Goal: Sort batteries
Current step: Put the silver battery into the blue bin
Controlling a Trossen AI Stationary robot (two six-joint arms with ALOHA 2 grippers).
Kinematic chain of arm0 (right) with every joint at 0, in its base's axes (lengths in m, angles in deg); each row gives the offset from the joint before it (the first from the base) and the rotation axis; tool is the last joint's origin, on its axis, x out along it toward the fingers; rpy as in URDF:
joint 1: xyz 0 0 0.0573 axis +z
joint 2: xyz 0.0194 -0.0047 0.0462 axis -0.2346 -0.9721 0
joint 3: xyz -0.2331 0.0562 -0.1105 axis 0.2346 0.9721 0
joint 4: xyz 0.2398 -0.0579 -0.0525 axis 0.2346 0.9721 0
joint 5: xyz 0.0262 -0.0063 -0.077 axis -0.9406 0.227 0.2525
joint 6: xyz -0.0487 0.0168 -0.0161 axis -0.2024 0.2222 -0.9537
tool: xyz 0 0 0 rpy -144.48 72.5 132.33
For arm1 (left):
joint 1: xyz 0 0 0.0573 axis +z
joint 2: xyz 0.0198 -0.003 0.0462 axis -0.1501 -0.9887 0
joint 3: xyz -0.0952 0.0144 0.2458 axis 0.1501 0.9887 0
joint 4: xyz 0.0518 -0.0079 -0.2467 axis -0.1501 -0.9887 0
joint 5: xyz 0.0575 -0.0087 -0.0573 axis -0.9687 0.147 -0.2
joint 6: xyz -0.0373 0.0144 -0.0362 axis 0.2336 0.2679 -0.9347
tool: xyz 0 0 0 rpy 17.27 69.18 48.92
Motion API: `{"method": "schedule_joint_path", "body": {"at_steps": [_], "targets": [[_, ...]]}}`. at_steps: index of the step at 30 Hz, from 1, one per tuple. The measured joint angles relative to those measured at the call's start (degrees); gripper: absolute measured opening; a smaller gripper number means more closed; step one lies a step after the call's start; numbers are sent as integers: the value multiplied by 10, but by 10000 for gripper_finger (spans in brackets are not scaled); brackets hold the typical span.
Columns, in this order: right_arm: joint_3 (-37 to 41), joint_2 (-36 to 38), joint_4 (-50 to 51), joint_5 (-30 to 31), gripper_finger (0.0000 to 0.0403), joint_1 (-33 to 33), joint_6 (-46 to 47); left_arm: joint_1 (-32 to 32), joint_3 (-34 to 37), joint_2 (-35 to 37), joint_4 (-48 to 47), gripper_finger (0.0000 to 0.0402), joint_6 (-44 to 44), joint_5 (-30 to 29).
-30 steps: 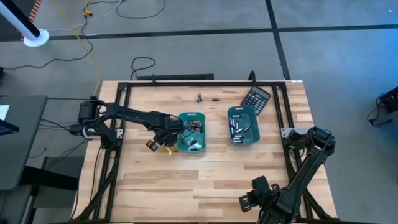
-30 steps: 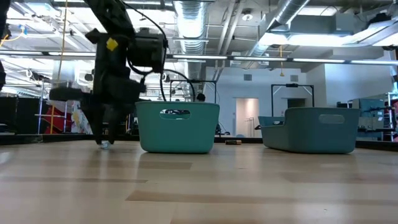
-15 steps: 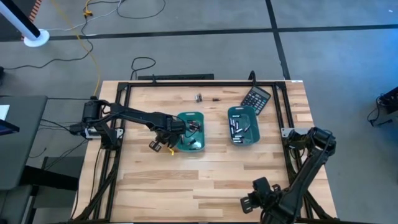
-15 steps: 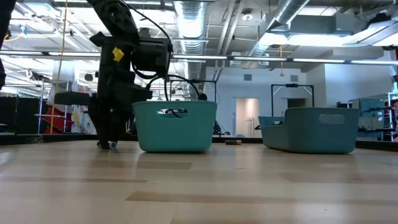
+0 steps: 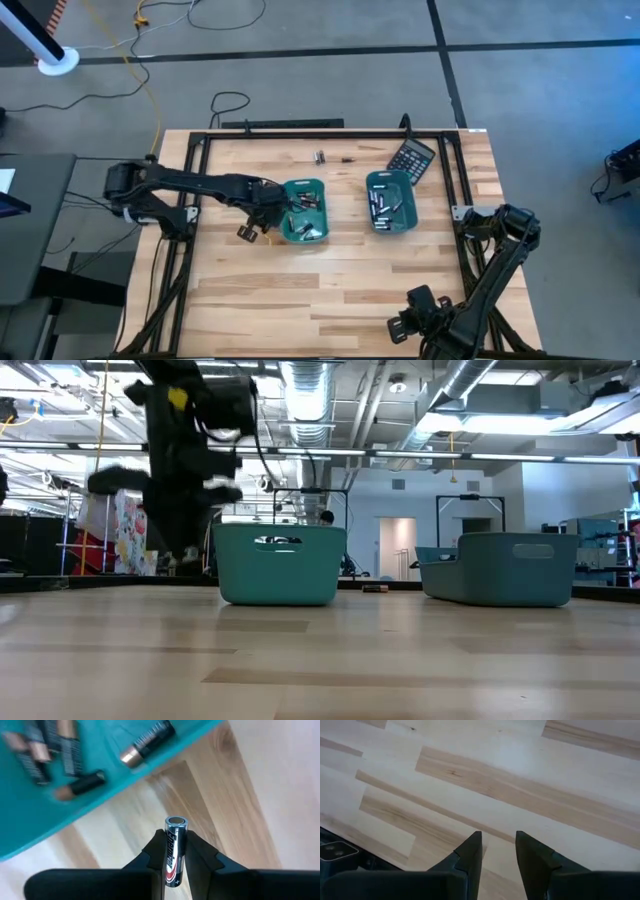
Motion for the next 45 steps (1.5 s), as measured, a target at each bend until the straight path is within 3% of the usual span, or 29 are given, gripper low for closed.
{"method": "schedule_joint_path", "body": {"at_steps": [4, 7, 13, 22, 26, 31, 45], "targets": [[0, 0, 0, 0, 134, 0, 0, -3, -1, 54, -10, 37, -15, -2], [0, 0, 0, 2, 133, 6, -7, -7, -4, 93, -6, 37, -89, -24], [15, 1, -18, 84, 134, 46, -2, -7, -54, 130, -1, 37, -171, -20], [155, 55, -161, 183, 134, 51, -4, -8, -148, 115, 125, 37, -242, -11], [221, 95, -185, 191, 134, 53, -5, -8, -190, 70, 184, 37, -242, -10], [290, 157, -190, 193, 134, 75, -4, -8, -272, -37, 194, 37, -242, -10], [400, 275, -198, 219, 133, 106, -27, -7, -608, -370, 213, 37, -245, 11]]}}
